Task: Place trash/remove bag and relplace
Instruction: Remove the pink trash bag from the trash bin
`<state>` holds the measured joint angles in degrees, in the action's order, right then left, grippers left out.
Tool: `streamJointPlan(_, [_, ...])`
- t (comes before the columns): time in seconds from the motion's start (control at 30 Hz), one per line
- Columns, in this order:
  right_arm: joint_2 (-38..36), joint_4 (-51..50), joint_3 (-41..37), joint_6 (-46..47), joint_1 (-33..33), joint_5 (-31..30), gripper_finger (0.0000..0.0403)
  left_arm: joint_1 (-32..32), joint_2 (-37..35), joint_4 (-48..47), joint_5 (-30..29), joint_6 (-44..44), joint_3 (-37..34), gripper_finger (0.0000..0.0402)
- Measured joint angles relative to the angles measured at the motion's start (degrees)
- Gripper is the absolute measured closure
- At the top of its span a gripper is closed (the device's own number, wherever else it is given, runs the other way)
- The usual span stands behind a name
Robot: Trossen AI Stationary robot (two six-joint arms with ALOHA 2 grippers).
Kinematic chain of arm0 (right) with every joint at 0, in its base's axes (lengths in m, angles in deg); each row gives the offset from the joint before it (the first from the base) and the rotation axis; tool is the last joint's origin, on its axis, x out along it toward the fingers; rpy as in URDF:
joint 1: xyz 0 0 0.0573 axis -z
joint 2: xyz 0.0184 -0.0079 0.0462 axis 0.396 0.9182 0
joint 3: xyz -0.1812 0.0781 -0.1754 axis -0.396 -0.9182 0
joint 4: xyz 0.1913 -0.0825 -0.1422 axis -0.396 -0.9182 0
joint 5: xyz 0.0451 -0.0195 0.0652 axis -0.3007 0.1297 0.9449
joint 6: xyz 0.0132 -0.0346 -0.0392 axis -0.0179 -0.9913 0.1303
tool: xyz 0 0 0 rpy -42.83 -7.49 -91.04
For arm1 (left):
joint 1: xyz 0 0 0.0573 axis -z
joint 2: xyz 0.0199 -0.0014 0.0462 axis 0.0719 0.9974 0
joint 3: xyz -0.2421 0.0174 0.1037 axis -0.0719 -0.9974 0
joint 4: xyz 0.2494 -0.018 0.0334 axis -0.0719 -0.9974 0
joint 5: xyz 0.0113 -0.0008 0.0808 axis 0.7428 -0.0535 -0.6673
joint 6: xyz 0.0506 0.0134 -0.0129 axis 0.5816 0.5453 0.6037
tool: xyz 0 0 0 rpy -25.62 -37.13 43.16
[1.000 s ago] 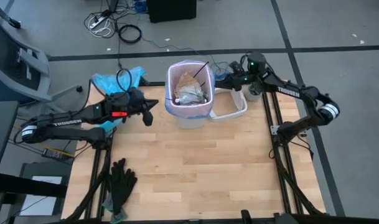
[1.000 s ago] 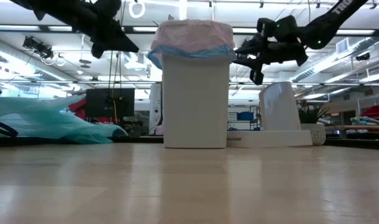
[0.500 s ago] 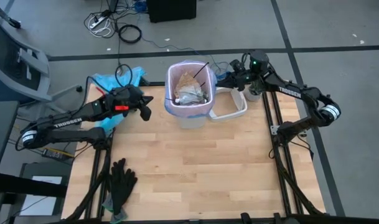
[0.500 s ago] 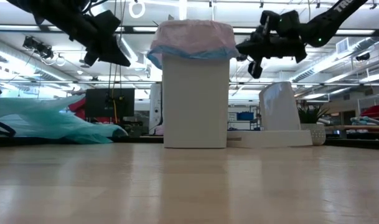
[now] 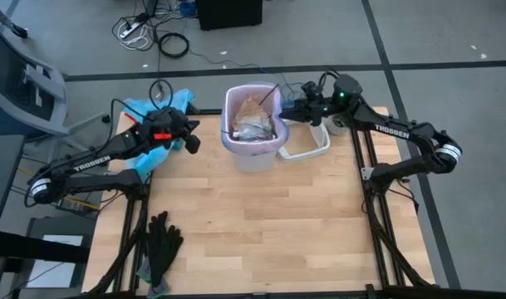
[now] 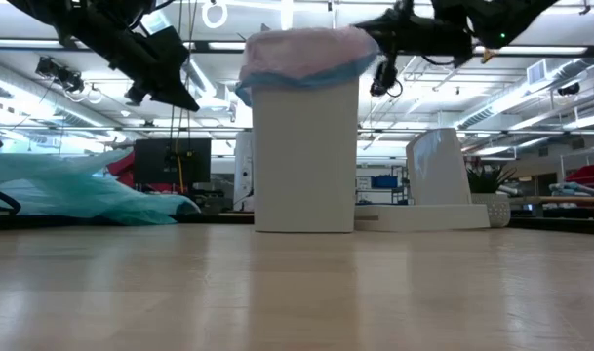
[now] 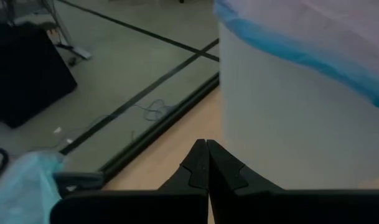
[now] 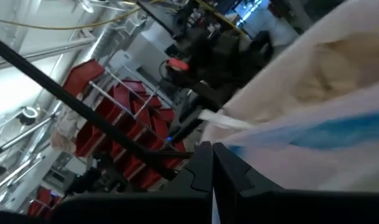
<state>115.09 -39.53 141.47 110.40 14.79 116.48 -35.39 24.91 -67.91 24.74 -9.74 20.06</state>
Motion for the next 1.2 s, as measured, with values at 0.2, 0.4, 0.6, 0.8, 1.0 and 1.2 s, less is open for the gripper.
streamJointPlan(0.2, [4.19,-0.71,9.41,-0.55,-6.56,-5.14,0.0403,-1.12,0.00,1.49,-0.16,5.30,0.00,0.0401])
streamJointPlan(0.4, [10.95,-9.27,19.53,-4.09,-9.02,-10.07,0.0403,-1.53,0.00,2.60,0.53,8.64,0.00,0.0400])
streamJointPlan(0.6, [12.43,-16.96,25.30,-8.75,-9.26,-13.76,0.0403,-3.16,0.00,0.89,6.03,10.00,0.00,0.0400])
streamJointPlan(0.8, [11.91,-17.37,28.63,-9.66,-8.65,-14.16,0.0403,-6.66,2.04,0.12,24.11,12.27,0.00,0.0400])
streamJointPlan(1.0, [10.98,-20.11,29.03,-10.48,-8.58,-14.09,0.0403,-11.40,10.51,2.03,41.65,12.11,-0.02,0.0400])
streamJointPlan(1.2, [7.41,-27.48,29.03,-13.64,-8.58,-15.19,0.0403,-18.36,18.14,12.31,53.71,7.42,-0.02,0.0399])
